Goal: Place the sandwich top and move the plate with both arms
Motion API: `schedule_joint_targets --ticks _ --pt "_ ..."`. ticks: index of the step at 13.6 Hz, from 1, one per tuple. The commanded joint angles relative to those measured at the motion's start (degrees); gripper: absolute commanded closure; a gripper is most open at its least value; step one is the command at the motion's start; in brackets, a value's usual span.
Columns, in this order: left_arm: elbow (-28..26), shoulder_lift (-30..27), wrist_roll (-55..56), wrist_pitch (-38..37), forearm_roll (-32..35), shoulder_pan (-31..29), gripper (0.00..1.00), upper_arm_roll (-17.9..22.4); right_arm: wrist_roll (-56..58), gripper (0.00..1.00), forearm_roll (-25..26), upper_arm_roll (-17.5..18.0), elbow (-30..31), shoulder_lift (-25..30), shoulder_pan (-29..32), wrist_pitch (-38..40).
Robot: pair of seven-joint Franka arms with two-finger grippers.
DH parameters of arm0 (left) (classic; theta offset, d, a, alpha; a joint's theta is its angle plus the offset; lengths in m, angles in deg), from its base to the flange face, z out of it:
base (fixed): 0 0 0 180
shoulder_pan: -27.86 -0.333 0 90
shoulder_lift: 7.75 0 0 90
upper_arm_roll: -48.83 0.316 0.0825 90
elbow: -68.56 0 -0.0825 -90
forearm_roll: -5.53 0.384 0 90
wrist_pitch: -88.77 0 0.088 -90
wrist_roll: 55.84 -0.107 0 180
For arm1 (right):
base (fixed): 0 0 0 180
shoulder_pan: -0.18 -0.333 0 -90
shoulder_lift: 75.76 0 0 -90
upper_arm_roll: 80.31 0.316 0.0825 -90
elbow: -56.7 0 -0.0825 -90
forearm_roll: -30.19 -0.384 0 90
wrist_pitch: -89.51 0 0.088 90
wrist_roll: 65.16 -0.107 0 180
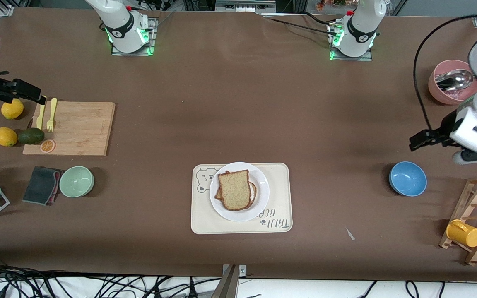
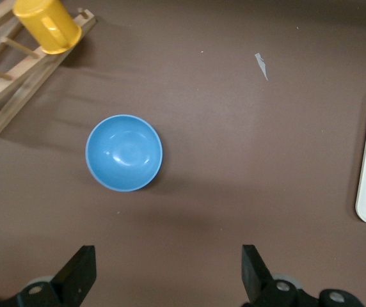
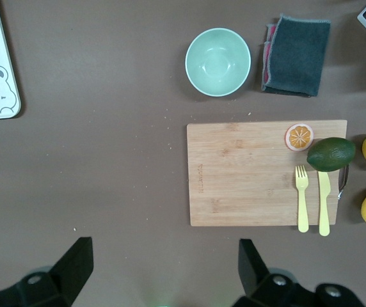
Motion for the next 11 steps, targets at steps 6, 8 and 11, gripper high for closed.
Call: schedule_joint_targets --ticks 6,8,11 --pt "-1.6 -7.8 -0.1 -4.6 1.1 -1.1 0.00 -0.7 1.2 0.00 -0.4 0.0 -1.2 0.3 0.3 1.7" --pt "-2.1 -9.0 -0.1 -5.3 1.1 -1.1 0.00 -0.8 1.2 0.00 -0.4 0.1 -1.2 0.2 0.3 1.7" --pt "-3.0 -10.7 -0.1 -5.7 1.1 -1.0 0.00 -0.9 1.1 0.00 -0.4 0.3 -1.6 0.1 0.3 1.7"
